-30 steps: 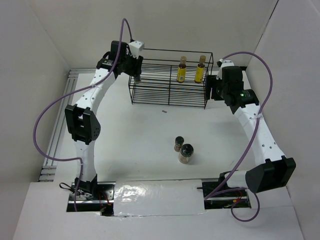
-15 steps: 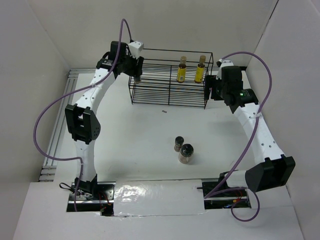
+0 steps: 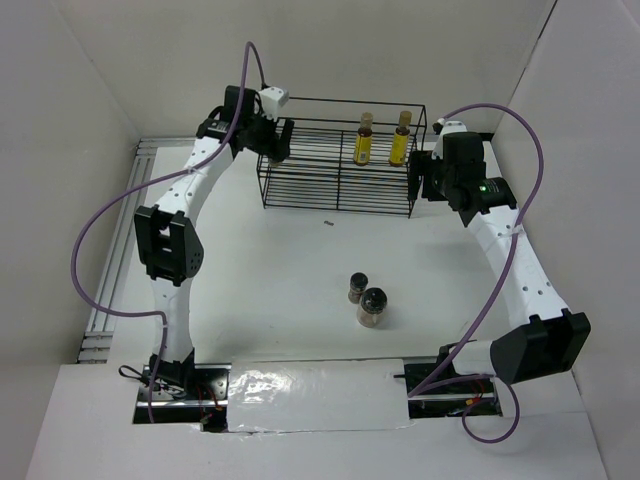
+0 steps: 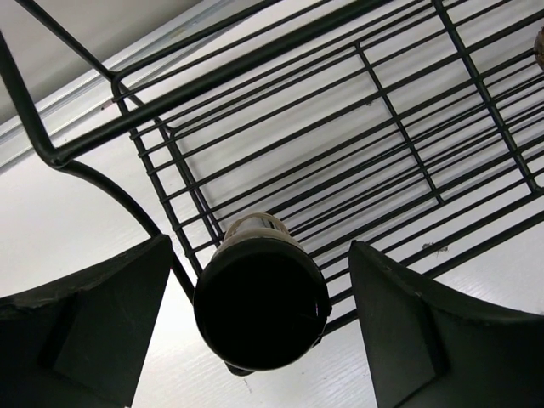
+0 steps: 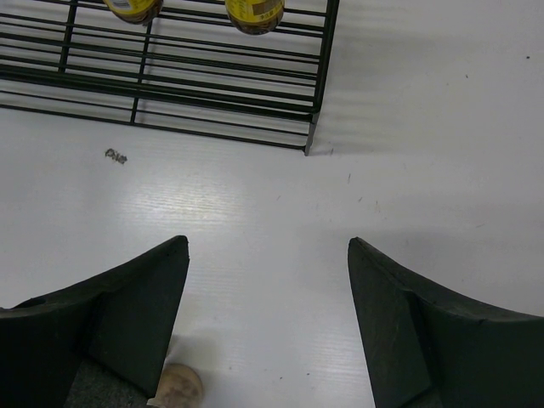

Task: Organize the condiment bottles

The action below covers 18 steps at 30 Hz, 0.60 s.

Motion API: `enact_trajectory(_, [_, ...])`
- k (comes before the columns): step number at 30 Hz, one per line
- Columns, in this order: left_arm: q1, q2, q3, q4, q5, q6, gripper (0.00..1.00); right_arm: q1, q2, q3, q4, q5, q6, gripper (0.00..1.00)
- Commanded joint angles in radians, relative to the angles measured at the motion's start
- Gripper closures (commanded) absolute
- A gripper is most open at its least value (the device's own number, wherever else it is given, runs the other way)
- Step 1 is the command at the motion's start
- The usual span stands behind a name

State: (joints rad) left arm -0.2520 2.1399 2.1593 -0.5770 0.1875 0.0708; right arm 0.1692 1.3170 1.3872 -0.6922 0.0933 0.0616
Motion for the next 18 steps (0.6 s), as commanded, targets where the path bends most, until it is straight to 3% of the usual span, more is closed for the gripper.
enact_trajectory(1, [0.003, -0.029, 0.057, 0.029, -0.005, -0.012, 0.02, -0.005, -0.002, 0.023, -0.010, -0.003, 0.000, 0.18])
enact_trajectory(11, [0.014, -0.078, 0.083, 0.085, -0.060, -0.017, 0.01, -0.005, -0.009, 0.016, -0.017, -0.024, -0.002, 0.17])
enact_trajectory(18, [0.000, -0.184, 0.071, 0.100, 0.035, -0.062, 0.01, -0.005, -0.041, 0.019, -0.017, -0.026, 0.017, 0.14])
